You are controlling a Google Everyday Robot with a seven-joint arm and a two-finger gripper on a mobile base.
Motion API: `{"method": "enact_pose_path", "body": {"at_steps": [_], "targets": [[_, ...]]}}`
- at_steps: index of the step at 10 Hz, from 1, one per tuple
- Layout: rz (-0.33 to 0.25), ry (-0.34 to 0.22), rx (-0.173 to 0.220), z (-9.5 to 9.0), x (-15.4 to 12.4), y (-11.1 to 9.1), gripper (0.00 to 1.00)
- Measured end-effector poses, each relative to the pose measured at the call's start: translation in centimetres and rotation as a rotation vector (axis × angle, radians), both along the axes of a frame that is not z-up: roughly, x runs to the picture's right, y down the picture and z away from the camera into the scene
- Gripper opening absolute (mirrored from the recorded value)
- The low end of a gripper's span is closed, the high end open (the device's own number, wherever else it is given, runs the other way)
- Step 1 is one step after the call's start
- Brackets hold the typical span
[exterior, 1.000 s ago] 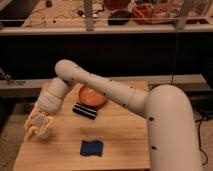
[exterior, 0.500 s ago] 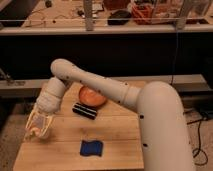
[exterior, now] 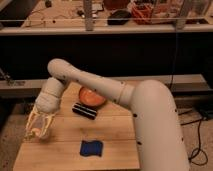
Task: Place the pepper in the ceramic cup
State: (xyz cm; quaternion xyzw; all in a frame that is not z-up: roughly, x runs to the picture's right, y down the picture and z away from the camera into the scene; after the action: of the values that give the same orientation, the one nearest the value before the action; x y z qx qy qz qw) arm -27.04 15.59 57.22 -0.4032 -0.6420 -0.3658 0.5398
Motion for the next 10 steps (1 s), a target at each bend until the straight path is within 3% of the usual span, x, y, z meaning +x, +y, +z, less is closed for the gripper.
{"method": "enact_pose_path", "body": {"at_steps": [10], "targets": [[0.167,0.125,-0.028,2.1,-0.7,0.7,0.00]]}}
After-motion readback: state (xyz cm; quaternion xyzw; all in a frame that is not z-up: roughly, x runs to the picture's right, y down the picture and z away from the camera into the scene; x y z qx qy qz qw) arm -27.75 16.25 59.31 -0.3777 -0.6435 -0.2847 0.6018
